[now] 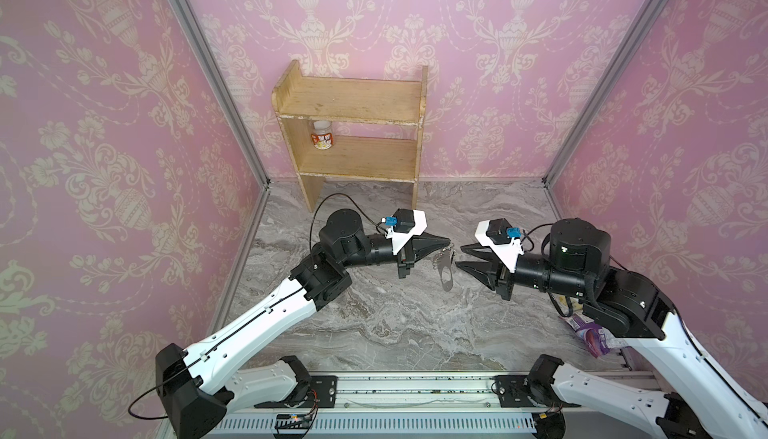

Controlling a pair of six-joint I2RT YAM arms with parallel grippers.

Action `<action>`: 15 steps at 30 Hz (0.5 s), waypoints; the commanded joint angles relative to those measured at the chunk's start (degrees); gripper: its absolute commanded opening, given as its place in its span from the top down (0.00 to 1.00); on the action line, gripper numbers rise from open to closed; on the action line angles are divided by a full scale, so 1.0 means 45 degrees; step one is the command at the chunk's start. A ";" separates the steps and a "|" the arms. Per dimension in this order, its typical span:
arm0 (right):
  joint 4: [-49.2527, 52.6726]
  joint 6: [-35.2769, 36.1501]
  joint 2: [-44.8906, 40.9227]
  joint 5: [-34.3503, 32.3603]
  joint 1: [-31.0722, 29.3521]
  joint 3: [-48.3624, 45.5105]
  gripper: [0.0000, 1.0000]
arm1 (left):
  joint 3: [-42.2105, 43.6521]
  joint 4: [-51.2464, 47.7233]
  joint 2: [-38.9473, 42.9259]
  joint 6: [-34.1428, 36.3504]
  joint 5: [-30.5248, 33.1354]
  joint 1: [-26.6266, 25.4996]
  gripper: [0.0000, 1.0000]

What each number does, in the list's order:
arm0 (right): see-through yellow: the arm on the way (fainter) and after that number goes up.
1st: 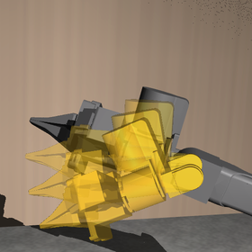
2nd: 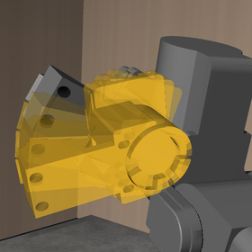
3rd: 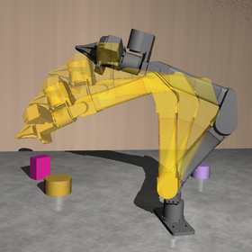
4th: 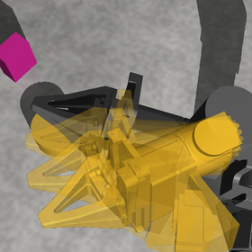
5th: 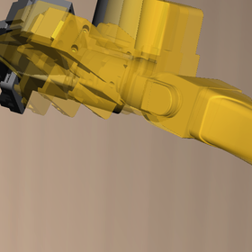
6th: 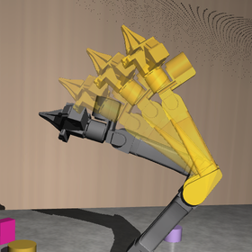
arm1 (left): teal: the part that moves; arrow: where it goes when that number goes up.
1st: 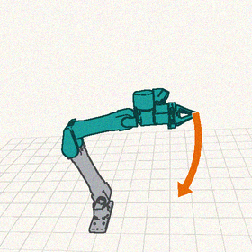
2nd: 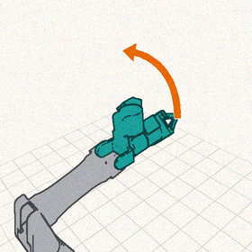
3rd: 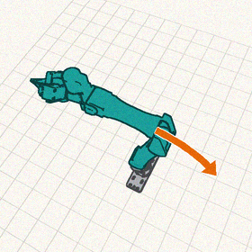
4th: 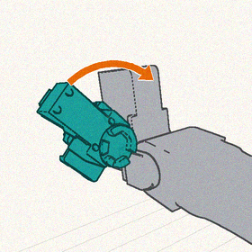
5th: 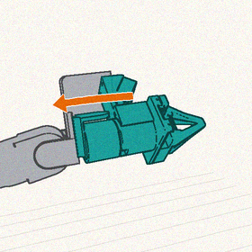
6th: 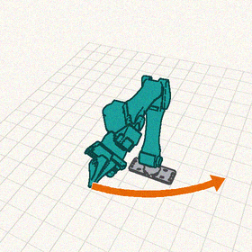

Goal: Put the keys on the keyring

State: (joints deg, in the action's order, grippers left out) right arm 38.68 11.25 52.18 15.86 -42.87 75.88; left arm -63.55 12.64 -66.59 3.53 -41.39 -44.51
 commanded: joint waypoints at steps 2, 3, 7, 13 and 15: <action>-0.1274 -0.0514 0.0009 -0.0282 0.0039 -0.0278 0.67 | 0.0020 0.0503 0.0129 -0.0198 0.0192 -0.0093 1.00; -0.1331 -0.0509 0.0061 -0.0232 0.0033 -0.0253 0.68 | 0.0020 0.0517 0.0129 -0.0199 0.0176 -0.0089 1.00; -0.1454 -0.0544 0.0090 -0.0060 0.0051 -0.0208 0.74 | 0.0078 0.0512 0.0178 -0.0184 0.0173 -0.0107 1.00; -0.1201 -0.0557 0.0197 0.0091 0.0053 -0.0124 0.87 | 0.0157 0.0644 0.0207 -0.0160 0.0213 -0.0104 1.00; -0.1136 -0.0566 0.0238 0.0151 0.0050 -0.0116 0.87 | 0.0156 0.0628 0.0217 -0.0159 0.0196 -0.0107 1.00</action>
State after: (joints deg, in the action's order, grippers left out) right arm 33.82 9.32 52.90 15.59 -42.85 75.11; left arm -63.35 12.99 -66.59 3.53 -41.36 -44.51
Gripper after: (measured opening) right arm 0.131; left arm 0.039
